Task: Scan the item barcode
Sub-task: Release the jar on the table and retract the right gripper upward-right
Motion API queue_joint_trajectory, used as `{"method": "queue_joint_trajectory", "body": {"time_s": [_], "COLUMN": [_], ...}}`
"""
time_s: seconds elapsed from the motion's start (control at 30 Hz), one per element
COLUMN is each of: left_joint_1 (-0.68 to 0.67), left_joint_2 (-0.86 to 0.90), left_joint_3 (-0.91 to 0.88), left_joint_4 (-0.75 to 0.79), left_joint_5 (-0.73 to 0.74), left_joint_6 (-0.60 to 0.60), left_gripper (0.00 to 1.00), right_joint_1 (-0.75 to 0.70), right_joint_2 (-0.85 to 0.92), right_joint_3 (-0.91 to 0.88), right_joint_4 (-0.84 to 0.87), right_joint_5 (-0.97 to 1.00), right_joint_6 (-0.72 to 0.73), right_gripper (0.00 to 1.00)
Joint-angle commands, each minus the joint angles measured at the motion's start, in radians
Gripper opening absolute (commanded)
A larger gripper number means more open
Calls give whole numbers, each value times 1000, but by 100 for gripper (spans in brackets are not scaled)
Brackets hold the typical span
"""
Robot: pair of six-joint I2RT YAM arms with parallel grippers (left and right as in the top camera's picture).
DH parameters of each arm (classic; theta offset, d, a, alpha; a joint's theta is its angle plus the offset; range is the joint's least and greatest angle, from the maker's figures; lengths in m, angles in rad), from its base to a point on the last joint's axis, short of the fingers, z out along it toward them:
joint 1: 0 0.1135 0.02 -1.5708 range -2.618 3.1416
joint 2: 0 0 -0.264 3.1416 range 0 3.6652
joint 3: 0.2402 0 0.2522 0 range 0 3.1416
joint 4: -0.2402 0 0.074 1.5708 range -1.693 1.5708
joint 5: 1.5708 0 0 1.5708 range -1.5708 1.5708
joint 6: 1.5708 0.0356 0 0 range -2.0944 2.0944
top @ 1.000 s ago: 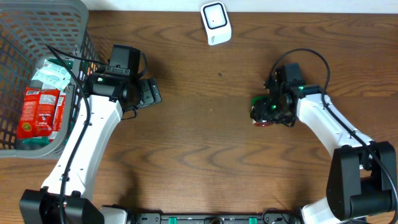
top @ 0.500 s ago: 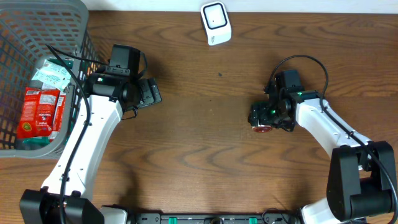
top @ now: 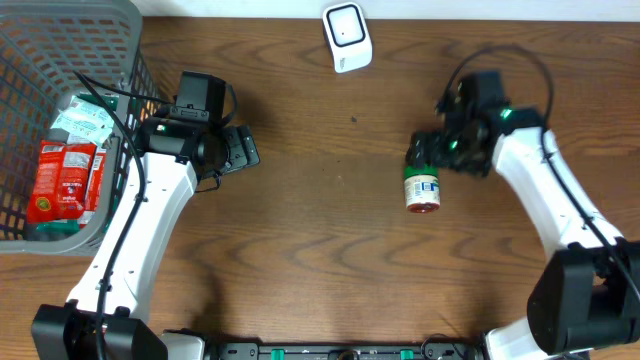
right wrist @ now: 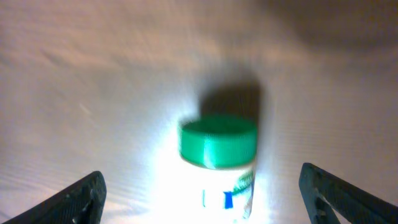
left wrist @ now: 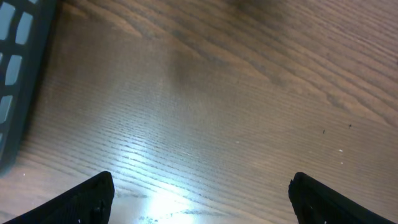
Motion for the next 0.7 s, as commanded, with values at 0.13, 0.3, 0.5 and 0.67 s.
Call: {"method": "queue_joint_trajectory", "body": {"time_s": [0.13,0.3,0.5,0.67], "left_joint_1": [4,4,4,3], "left_joint_2": [-1,-1,-1,-1], "left_joint_3": [0,0,0,1], "left_joint_4": [-6,-6,-6,-2], "left_joint_5": [-6,-6,-6,-5], "left_joint_6": [9,9,9,9], "left_gripper": [90,91,90,77], "right_joint_1": [-16,-15,-16,-22], "right_joint_2": [-23,-23,-23,-23], "right_joint_3": [272,263,255,255], "right_joint_4": [-117,-148,-166,-214], "right_joint_5": [2,2,2,10], "right_joint_6": [-32,-31,-31,-32], "right_gripper": [99,99,99,99]}}
